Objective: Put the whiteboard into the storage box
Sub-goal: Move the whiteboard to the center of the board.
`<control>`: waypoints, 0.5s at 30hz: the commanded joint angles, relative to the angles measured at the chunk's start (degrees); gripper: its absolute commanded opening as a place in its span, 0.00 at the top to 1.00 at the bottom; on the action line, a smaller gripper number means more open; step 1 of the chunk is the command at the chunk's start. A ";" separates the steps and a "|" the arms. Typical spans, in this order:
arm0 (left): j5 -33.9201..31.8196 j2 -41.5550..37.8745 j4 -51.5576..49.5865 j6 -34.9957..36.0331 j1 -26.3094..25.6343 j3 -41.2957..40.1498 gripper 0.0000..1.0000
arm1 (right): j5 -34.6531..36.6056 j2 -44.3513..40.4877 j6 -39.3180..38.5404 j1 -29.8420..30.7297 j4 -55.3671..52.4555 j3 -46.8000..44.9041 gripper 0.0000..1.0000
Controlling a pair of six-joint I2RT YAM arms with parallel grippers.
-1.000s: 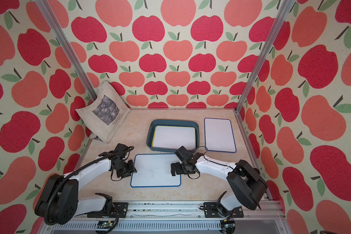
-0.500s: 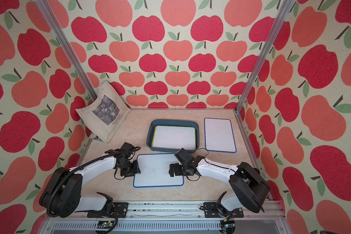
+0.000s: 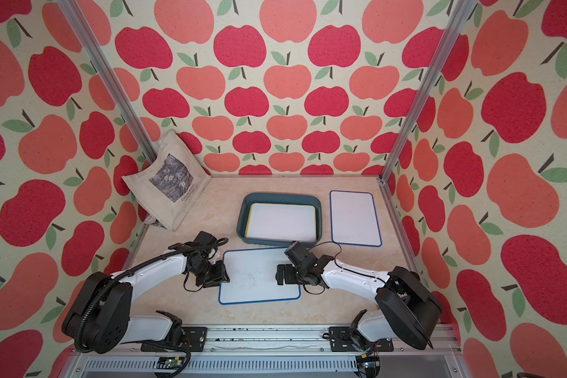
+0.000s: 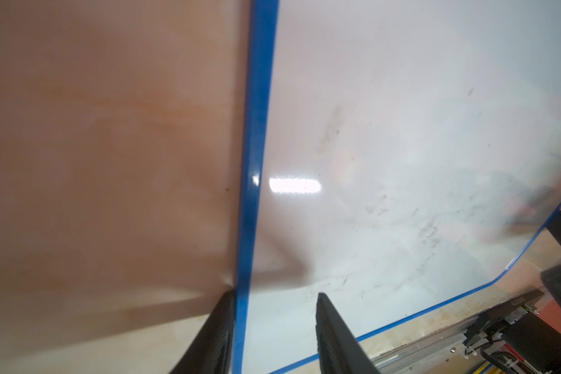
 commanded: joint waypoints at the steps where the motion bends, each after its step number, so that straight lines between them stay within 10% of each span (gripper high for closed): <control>1: 20.41 -1.66 10.25 -0.44 -0.93 -0.26 0.58 | -10.20 3.02 2.22 1.98 2.07 -3.35 0.01; 15: 23.14 -6.87 8.78 -0.17 3.94 -0.76 0.67 | -9.48 2.10 2.82 1.94 2.42 -4.53 0.01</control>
